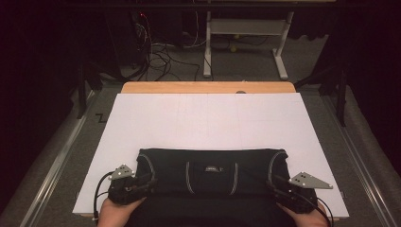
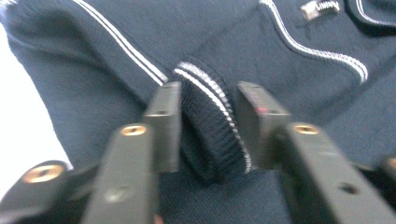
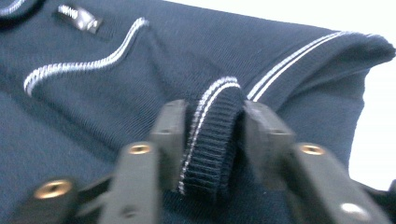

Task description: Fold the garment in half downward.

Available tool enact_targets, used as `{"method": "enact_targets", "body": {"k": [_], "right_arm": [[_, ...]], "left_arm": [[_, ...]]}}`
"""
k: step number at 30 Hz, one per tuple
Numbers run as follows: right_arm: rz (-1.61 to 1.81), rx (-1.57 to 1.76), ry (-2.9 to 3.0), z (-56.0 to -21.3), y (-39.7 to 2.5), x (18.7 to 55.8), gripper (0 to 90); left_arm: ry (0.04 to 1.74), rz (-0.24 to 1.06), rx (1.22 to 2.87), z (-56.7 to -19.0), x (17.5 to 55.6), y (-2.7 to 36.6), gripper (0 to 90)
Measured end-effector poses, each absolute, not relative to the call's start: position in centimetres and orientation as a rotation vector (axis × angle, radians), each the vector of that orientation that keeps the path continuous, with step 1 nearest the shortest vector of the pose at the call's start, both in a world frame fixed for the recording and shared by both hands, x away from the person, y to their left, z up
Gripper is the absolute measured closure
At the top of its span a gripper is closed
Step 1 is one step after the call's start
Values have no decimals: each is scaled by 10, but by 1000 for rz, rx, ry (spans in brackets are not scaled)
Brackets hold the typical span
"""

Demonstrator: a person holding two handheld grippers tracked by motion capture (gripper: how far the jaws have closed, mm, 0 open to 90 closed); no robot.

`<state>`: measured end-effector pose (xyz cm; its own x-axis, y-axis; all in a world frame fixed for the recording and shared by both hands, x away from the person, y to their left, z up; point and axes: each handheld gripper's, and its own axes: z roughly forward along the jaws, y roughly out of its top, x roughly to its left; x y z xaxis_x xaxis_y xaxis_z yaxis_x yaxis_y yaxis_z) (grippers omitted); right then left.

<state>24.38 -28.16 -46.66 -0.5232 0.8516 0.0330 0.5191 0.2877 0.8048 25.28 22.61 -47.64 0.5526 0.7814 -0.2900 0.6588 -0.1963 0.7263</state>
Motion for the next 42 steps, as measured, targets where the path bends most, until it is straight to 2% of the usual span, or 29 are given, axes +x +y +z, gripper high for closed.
{"method": "enact_targets", "body": {"k": [2, 5, 11, 14, 15, 16, 19, 21, 24, 26, 29, 35, 39, 42], "right_arm": [[1160, 1238, 2108, -462, -283, 242, 458], [1185, 1213, 2025, -452, -283, 247, 417], [1143, 1270, 1951, -451, -289, 269, 398], [1116, 1301, 1919, -453, -294, 283, 389], [1096, 1330, 1896, -454, -297, 292, 372], [1096, 1330, 1896, -454, -297, 292, 372], [1076, 1364, 1856, -454, -301, 305, 314], [1063, 1391, 1848, -454, -304, 316, 266], [1028, 1438, 1838, -456, -305, 330, 214], [1007, 1465, 1847, -458, -307, 337, 190], [963, 1500, 1870, -461, -308, 341, 161], [914, 1527, 1941, -468, -307, 340, 162], [903, 1530, 1985, -473, -309, 337, 207], [938, 1539, 2007, -473, -312, 335, 293]], "left_arm": [[1171, 213, 1909, -473, 252, 228, 438], [1179, 237, 1876, -470, 255, 230, 337], [1226, 304, 1832, -464, 278, 234, 267], [1227, 300, 1815, -465, 290, 235, 250], [1234, 300, 1804, -464, 295, 234, 206], [1235, 296, 1794, -464, 298, 234, 206], [1223, 280, 1752, -460, 308, 230, 188], [1228, 300, 1758, -459, 315, 227, 137], [1260, 325, 1751, -461, 323, 227, 115], [1283, 350, 1768, -463, 324, 230, 46], [1320, 338, 1797, -468, 325, 237, 0], [1359, 318, 1897, -477, 324, 240, 0], [1396, 289, 1946, -482, 325, 239, 0], [1427, 289, 1948, -482, 325, 238, 30]]}}
